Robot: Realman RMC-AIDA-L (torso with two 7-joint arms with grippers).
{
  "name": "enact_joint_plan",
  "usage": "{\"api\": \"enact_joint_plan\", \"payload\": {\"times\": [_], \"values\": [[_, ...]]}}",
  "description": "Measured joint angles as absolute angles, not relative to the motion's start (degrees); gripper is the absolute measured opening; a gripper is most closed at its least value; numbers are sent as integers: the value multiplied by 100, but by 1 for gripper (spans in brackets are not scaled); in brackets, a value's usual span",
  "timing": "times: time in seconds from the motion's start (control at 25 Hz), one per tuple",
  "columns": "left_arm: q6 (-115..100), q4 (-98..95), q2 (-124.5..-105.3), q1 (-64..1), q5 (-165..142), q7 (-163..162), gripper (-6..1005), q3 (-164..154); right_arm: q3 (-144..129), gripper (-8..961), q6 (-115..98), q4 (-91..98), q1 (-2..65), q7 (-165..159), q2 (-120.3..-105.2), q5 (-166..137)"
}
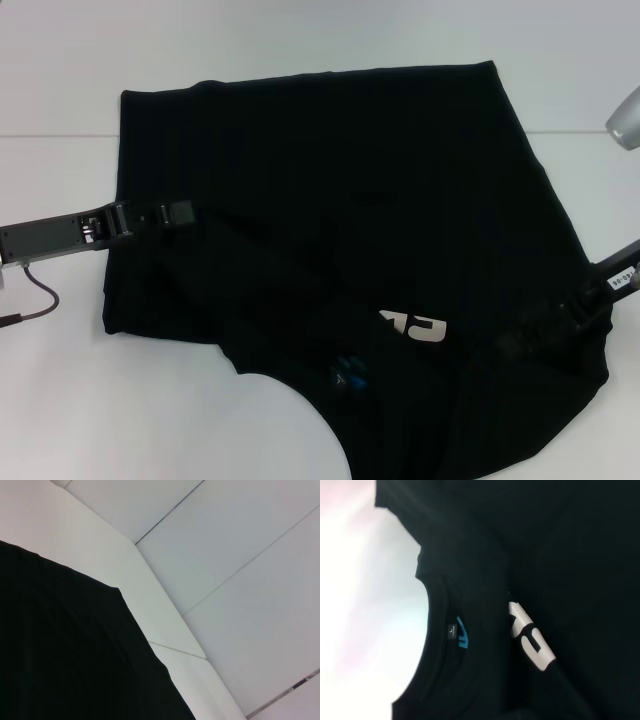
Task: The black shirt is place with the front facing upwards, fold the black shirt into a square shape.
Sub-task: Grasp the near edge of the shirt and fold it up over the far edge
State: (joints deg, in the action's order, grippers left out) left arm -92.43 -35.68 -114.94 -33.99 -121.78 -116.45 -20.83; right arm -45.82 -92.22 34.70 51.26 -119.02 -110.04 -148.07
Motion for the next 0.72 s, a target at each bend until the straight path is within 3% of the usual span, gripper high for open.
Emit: {"api": "enact_joint_plan", "payload": {"times": [0.28,0.52,0.72], "values": [[-9122,-3550,-11505,-3406,-12178,-11645,34,-2075,-4963,647,-8978,3514,5130,-11494,-11153,-14818],[-9061,-3545,-11531,-3391,-12180,-11649,34,-2049,-5322,633,-8960,3750,5122,-11424,-11374,-14819],[-9026,-3542,-11549,-3400,-12182,-11653,34,-2078,-5469,620,-8901,3764,5122,-11422,-11409,-14819]]}}
